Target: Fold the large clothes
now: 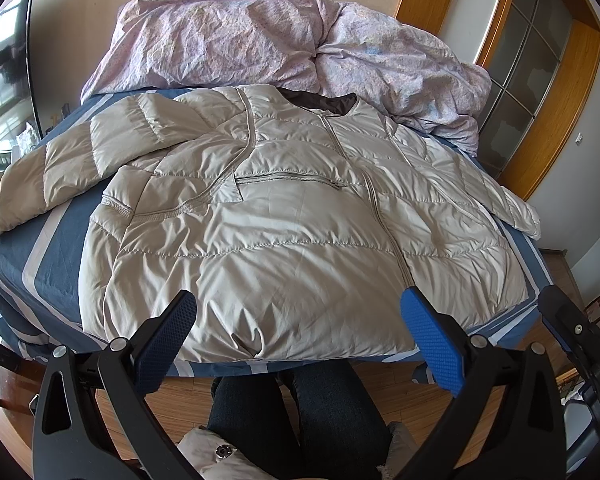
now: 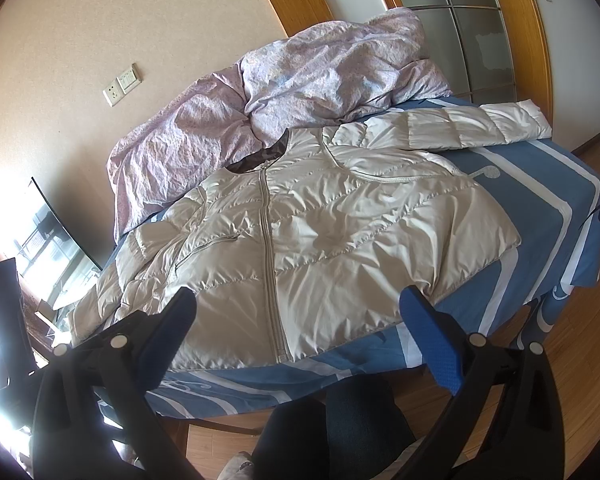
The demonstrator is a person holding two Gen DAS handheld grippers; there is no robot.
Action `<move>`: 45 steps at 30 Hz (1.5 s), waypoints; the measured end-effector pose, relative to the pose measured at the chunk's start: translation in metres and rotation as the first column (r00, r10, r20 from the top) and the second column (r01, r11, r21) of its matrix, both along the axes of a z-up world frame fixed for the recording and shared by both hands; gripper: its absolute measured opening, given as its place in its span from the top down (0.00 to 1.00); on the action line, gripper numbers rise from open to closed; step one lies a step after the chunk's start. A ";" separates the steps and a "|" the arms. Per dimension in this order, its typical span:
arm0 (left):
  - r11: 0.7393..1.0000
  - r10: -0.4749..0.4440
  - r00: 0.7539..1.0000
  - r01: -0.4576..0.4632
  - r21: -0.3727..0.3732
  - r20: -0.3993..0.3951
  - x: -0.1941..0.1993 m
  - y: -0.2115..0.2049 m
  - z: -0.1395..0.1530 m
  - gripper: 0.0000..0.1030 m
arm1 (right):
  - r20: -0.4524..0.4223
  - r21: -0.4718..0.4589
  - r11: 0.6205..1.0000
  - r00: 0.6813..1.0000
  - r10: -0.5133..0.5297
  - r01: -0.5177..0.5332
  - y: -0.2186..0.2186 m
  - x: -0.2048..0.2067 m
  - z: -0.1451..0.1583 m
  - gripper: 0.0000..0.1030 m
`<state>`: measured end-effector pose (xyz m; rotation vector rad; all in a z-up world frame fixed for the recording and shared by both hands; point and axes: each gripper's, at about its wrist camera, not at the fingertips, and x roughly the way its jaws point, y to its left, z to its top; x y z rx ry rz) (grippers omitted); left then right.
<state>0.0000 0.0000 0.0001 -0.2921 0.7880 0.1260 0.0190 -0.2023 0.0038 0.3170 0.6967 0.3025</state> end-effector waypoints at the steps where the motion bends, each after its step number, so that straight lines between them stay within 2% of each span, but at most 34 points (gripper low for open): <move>1: 1.000 0.000 1.000 0.000 0.000 -0.001 0.000 0.000 0.000 0.01 | 0.000 0.000 1.000 1.000 0.000 0.000 0.000 0.000 0.000 0.02; 45: 1.000 0.001 1.000 -0.001 0.002 0.003 0.001 0.000 0.000 0.01 | 0.004 -0.004 1.000 1.000 -0.015 0.015 -0.002 0.003 0.000 0.02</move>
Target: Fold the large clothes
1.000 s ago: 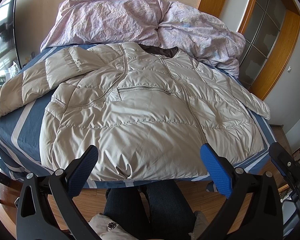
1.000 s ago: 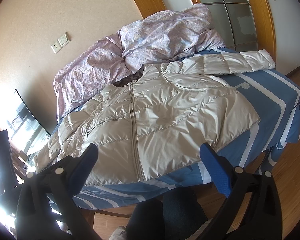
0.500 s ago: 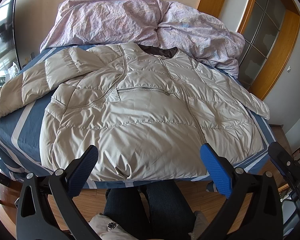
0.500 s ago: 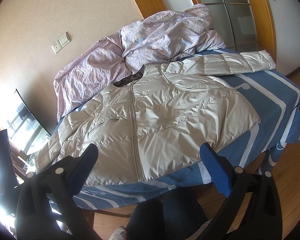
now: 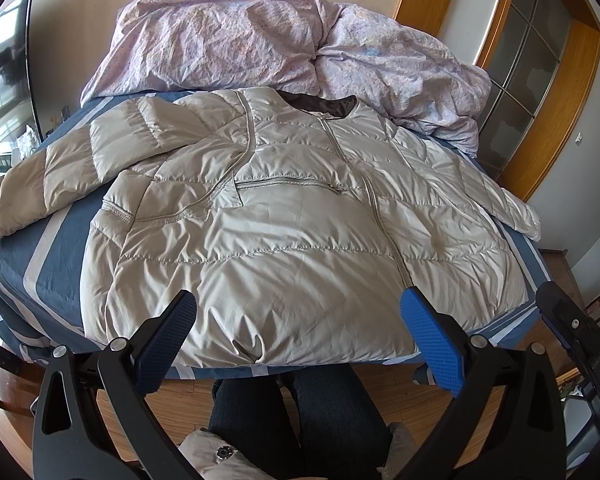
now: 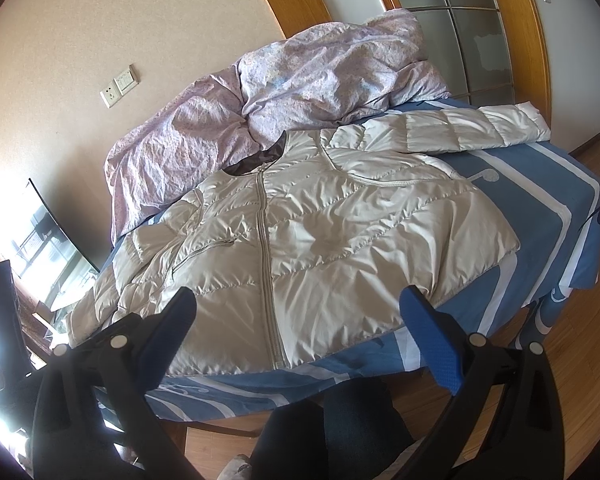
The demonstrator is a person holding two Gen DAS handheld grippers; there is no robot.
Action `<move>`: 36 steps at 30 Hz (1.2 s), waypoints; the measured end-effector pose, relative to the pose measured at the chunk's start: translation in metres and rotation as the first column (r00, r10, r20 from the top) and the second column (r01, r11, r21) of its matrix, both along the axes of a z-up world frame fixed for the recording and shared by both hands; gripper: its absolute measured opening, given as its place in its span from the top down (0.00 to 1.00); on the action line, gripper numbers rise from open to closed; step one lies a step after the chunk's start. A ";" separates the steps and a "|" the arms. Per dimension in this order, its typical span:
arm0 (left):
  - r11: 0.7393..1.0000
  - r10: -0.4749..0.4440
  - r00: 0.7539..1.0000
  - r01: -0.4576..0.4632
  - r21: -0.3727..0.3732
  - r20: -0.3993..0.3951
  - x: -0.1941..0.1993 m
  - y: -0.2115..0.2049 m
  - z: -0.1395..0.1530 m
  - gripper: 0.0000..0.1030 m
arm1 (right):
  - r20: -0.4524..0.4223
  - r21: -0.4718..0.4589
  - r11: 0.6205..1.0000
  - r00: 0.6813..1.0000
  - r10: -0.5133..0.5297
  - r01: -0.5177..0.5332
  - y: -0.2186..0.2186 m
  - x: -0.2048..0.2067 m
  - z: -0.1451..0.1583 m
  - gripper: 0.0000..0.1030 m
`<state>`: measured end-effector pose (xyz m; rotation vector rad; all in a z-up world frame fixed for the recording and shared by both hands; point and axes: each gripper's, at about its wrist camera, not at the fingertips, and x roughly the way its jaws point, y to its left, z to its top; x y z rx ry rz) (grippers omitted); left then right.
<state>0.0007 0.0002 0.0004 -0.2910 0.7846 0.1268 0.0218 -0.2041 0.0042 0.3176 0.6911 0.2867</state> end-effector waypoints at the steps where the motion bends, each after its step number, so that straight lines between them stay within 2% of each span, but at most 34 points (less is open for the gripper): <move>1: 1.000 0.001 1.000 -0.001 0.001 0.001 0.001 0.000 0.000 0.01 | 0.005 0.002 1.000 1.000 -0.011 0.011 -0.002 0.002 0.000 0.02; 3: 1.000 0.000 1.000 0.000 0.003 0.001 0.008 0.004 0.009 0.01 | 0.020 0.016 0.999 0.999 -0.043 0.043 -0.009 0.010 0.003 0.02; 5: 1.000 0.002 1.000 -0.002 0.001 0.000 0.013 0.007 0.005 0.01 | 0.035 0.045 0.996 0.996 -0.077 0.076 -0.020 0.023 0.001 0.02; 8: 1.000 0.003 1.000 -0.003 0.012 -0.011 0.029 0.013 0.003 0.01 | 0.064 0.138 0.986 0.992 -0.106 0.097 -0.047 0.048 -0.002 0.02; 11: 1.000 -0.008 1.000 0.008 -0.002 -0.012 0.043 0.019 0.003 0.01 | 0.046 0.107 0.978 0.981 -0.186 0.180 -0.073 0.079 -0.004 0.02; 14: 0.998 -0.026 1.000 0.025 -0.054 -0.006 0.060 0.033 0.004 0.01 | -0.010 0.059 0.962 0.964 -0.267 0.267 -0.107 0.120 -0.006 0.02; 17: 0.996 -0.039 0.999 0.037 -0.086 -0.015 0.082 0.045 0.004 0.01 | -0.107 0.086 0.939 0.940 -0.323 0.333 -0.147 0.164 -0.013 0.02; 20: 0.994 -0.052 0.998 0.050 -0.102 -0.023 0.102 0.054 0.004 0.01 | -0.204 0.148 0.900 0.903 -0.378 0.410 -0.192 0.208 -0.029 0.02; 22: 0.992 -0.064 0.997 0.060 -0.107 -0.032 0.114 0.058 0.002 0.01 | -0.283 0.193 0.849 0.856 -0.432 0.492 -0.225 0.235 -0.045 0.03; 25: 0.993 -0.080 0.996 0.076 -0.091 -0.048 0.131 0.061 -0.002 0.01 | -0.382 0.236 0.778 0.792 -0.476 0.582 -0.264 0.265 -0.069 0.18; 27: 0.994 -0.090 0.994 0.086 -0.066 -0.057 0.139 0.060 -0.006 0.01 | -0.439 0.249 0.734 0.749 -0.495 0.631 -0.284 0.280 -0.085 0.22; 32: 0.997 -0.046 0.998 0.049 0.067 -0.048 0.155 0.056 -0.011 0.01 | -0.494 0.221 0.651 0.659 -0.567 0.726 -0.319 0.303 -0.107 0.28; 36: 0.981 0.013 0.999 -0.004 0.195 -0.044 0.165 0.055 -0.015 0.01 | -0.482 0.210 0.636 0.645 -0.593 0.742 -0.331 0.313 -0.111 0.33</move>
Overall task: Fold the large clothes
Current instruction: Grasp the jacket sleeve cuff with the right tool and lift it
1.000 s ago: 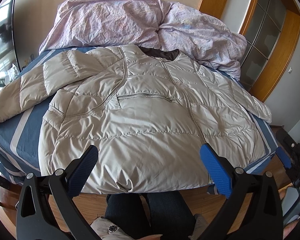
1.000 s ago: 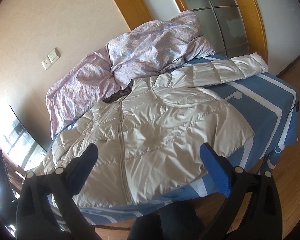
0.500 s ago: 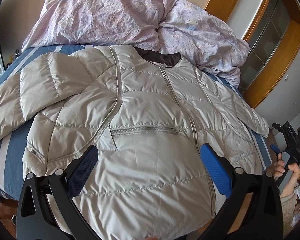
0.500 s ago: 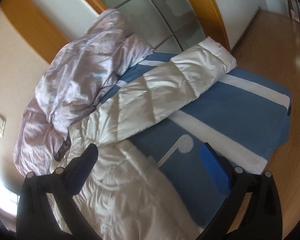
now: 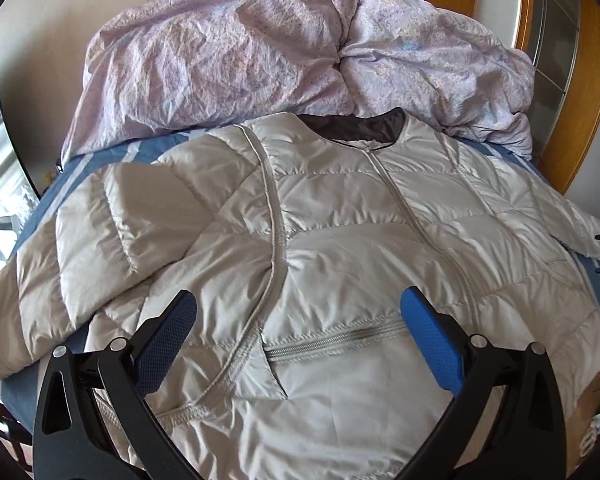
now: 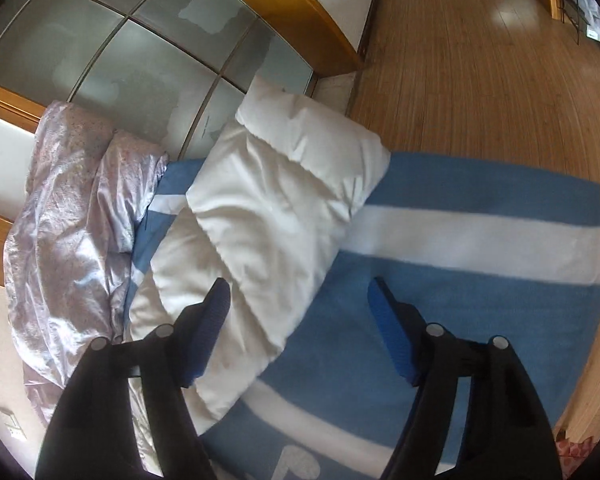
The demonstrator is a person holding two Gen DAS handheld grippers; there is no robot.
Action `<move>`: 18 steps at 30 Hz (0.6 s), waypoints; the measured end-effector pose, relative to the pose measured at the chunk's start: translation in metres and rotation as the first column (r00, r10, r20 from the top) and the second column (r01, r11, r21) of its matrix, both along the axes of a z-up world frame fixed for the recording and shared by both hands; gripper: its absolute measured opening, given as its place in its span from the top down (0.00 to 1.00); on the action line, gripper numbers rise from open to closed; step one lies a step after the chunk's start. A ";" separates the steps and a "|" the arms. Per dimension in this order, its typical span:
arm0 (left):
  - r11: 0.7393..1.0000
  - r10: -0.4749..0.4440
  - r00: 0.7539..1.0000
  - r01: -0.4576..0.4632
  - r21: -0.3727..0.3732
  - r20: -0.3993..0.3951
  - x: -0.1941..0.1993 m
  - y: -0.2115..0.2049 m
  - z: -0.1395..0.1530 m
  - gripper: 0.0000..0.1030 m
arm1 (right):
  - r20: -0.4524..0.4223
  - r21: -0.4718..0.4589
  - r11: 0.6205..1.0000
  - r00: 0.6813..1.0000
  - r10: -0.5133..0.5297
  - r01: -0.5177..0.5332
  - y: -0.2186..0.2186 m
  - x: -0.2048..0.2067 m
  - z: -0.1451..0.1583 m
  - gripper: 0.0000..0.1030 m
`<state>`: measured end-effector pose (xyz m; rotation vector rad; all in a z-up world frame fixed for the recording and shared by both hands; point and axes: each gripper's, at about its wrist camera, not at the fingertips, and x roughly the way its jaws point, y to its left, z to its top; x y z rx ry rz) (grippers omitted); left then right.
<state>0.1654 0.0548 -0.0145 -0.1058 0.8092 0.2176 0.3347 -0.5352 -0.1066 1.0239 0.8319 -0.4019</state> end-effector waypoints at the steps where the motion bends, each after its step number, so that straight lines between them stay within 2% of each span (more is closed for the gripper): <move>1: 1.000 0.007 1.000 -0.007 0.015 -0.005 0.003 0.001 -0.002 0.01 | 0.000 -0.007 1.000 1.000 -0.002 0.002 -0.001 0.002 0.000 0.36; 3: 1.000 0.007 1.000 -0.007 0.024 -0.015 0.006 0.001 -0.006 0.01 | 0.007 -0.015 1.000 1.000 -0.005 0.006 -0.003 0.005 -0.002 0.42; 4: 1.000 0.007 1.000 -0.007 0.022 -0.020 0.008 0.002 -0.008 0.01 | 0.011 -0.011 1.000 1.000 -0.010 0.010 -0.004 0.007 -0.003 0.49; 5: 1.000 0.009 1.000 -0.008 0.026 -0.022 0.009 0.002 -0.010 0.01 | 0.017 0.000 1.000 1.000 -0.012 0.012 -0.005 0.008 -0.005 0.60; 7: 0.999 0.001 1.000 0.000 0.036 -0.024 0.010 0.001 -0.012 0.01 | 0.021 0.029 1.000 1.000 -0.012 0.012 -0.007 0.012 -0.010 0.74; 8: 0.999 0.000 1.000 0.001 0.041 -0.025 0.010 0.000 -0.013 0.01 | 0.014 0.014 1.000 1.000 -0.020 0.020 -0.008 0.013 -0.010 0.81; 12: 0.999 0.009 1.000 -0.008 0.048 -0.013 0.009 0.002 -0.014 0.01 | 0.017 -0.033 0.999 1.000 -0.010 0.011 -0.004 0.015 -0.007 0.90; 18: 0.997 0.037 0.999 -0.036 0.068 -0.008 0.007 0.006 -0.016 0.01 | 0.033 -0.220 0.975 0.999 0.032 -0.024 0.020 0.019 0.029 0.94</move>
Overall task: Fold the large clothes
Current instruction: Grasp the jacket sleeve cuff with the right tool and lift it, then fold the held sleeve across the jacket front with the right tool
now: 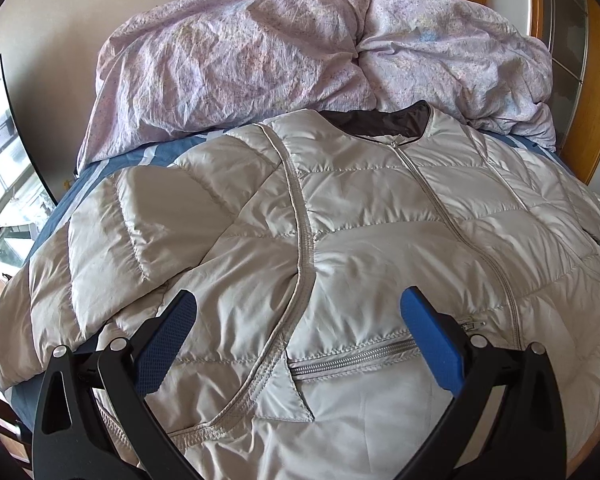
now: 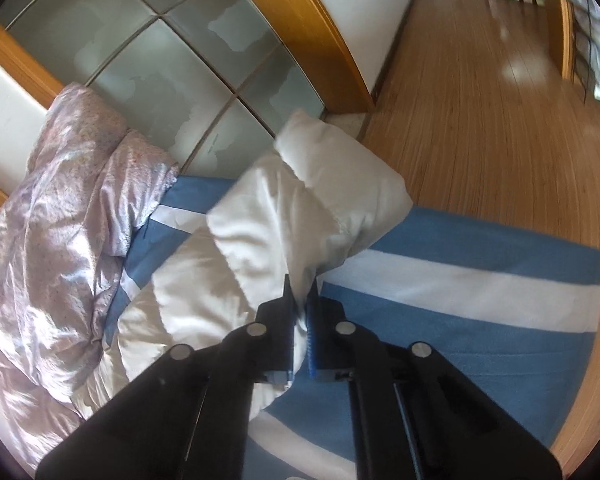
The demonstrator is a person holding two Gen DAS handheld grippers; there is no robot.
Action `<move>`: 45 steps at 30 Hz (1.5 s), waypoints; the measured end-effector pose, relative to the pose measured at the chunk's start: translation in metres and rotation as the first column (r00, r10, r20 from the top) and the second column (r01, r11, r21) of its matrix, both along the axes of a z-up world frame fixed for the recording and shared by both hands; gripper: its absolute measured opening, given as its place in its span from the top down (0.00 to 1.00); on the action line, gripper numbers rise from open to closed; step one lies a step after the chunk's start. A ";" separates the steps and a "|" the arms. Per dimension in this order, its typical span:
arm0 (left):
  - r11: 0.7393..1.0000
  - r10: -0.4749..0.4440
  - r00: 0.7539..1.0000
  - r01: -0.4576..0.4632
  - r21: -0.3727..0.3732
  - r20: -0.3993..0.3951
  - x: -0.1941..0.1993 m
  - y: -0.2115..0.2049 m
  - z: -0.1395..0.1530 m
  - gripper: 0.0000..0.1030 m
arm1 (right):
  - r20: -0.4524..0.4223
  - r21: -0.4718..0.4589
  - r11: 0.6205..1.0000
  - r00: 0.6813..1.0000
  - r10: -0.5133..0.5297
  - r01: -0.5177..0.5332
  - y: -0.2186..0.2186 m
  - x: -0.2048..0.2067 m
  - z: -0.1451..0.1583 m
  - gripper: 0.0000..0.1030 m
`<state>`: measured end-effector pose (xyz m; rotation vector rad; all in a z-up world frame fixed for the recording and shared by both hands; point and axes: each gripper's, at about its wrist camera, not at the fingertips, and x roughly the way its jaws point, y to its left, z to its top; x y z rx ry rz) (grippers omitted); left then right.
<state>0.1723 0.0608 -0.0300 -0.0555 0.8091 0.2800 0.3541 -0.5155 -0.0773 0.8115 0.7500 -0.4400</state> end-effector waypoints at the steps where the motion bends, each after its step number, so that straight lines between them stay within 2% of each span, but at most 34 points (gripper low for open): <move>1: 1.000 -0.001 1.000 0.001 -0.006 0.003 -0.001 0.001 0.000 0.01 | 0.008 -0.037 0.999 1.000 0.012 -0.011 0.007 0.001 0.010 0.94; 6: 0.997 0.007 0.999 -0.003 -0.083 0.044 -0.008 0.013 0.004 0.01 | 0.079 -0.196 0.976 0.990 0.115 -0.098 0.047 0.003 0.061 0.94; 10: 0.991 0.039 0.995 -0.028 -0.129 0.087 -0.015 0.022 0.007 0.01 | 0.147 -0.288 0.936 0.957 0.250 -0.201 0.093 0.004 0.098 0.95; 14: 0.991 0.043 0.995 -0.030 -0.133 0.092 -0.019 0.027 0.010 0.01 | 0.189 -0.317 0.888 0.896 0.402 -0.332 0.142 0.005 0.119 0.95; 16: 0.986 0.039 0.994 -0.021 -0.164 0.105 -0.023 0.032 0.011 0.01 | 0.197 -0.332 0.857 0.859 0.473 -0.395 0.167 0.004 0.126 0.95; 21: 0.967 0.055 0.987 -0.015 -0.255 0.152 -0.030 0.051 0.015 0.01 | 0.190 -0.369 0.742 0.737 0.649 -0.559 0.231 -0.006 0.135 0.95; 26: 0.942 0.104 0.966 -0.019 -0.335 0.238 -0.040 0.070 0.026 0.01 | 0.166 -0.348 0.642 0.629 0.759 -0.683 0.283 -0.016 0.131 0.95; 34: 0.964 0.126 0.950 -0.049 -0.261 0.285 -0.052 0.077 0.039 0.01 | 0.038 -0.269 0.436 0.443 0.896 -0.859 0.385 -0.021 0.090 0.95; 38: 0.965 0.125 0.947 -0.047 -0.257 0.297 -0.056 0.080 0.041 0.01 | -0.034 -0.245 0.364 0.383 0.923 -0.898 0.431 -0.028 0.068 0.95; 41: 0.967 0.136 0.944 -0.061 -0.247 0.299 -0.060 0.083 0.040 0.01 | -0.103 -0.262 0.313 0.348 0.932 -0.913 0.453 -0.034 0.056 0.95; 45: 0.956 0.154 0.937 -0.061 -0.286 0.315 -0.070 0.092 0.039 0.01 | -0.201 -0.323 0.254 0.329 0.923 -0.911 0.473 -0.042 0.044 0.91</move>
